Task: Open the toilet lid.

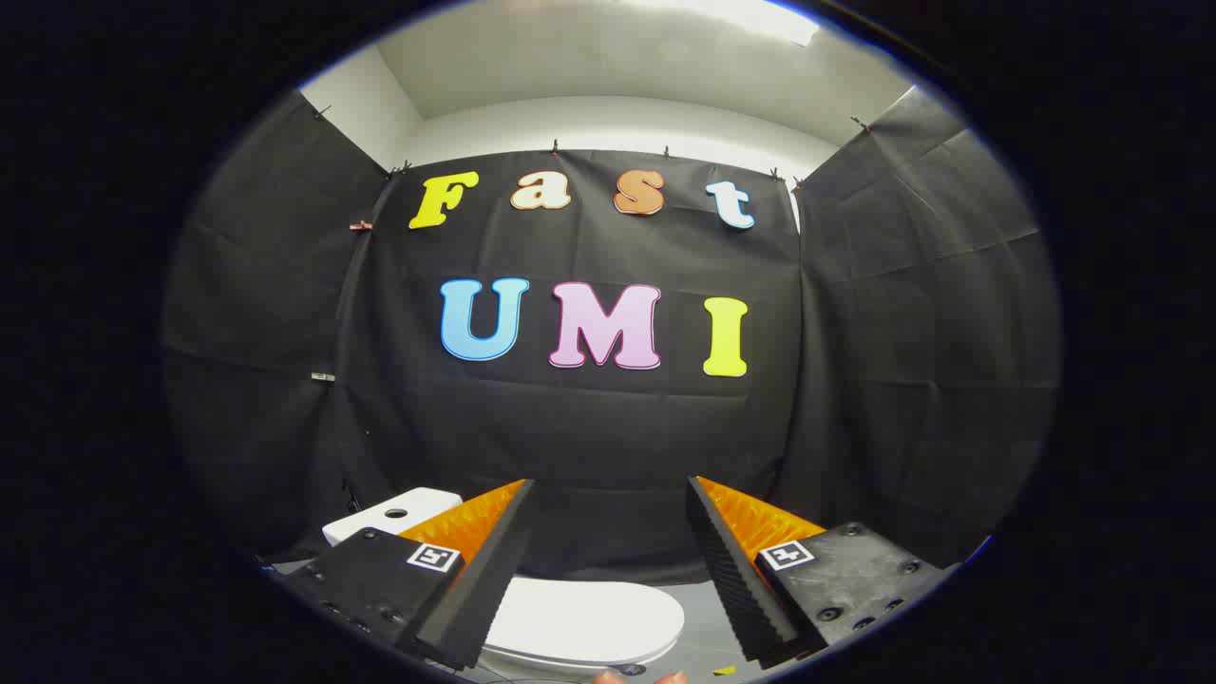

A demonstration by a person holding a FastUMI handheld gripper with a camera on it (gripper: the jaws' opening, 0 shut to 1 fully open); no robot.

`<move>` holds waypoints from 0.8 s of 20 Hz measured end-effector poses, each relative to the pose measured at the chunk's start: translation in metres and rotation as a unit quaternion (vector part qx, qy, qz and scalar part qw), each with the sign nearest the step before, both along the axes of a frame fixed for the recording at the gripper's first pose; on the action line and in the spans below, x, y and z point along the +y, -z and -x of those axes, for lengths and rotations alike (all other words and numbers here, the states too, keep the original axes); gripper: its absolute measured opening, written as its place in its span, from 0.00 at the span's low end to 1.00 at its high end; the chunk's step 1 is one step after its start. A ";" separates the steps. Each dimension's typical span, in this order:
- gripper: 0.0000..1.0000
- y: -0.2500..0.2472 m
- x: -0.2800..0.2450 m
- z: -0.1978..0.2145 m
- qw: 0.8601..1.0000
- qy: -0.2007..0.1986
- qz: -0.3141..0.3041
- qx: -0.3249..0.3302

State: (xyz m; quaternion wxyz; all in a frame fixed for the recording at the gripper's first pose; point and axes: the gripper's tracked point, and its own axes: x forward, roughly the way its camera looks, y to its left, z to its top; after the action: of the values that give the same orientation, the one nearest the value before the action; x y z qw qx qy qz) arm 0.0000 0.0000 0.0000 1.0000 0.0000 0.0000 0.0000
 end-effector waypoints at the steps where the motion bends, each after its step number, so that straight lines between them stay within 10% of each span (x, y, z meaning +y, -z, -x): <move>1: 0.99 -0.001 0.000 0.000 1.000 0.000 0.001 0.000; 16: 0.99 0.006 -0.007 -0.003 1.000 0.006 -0.001 0.003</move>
State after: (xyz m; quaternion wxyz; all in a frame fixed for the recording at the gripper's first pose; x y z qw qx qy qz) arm 0.0032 -0.0066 -0.0063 1.0000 0.0006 0.0032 -0.0057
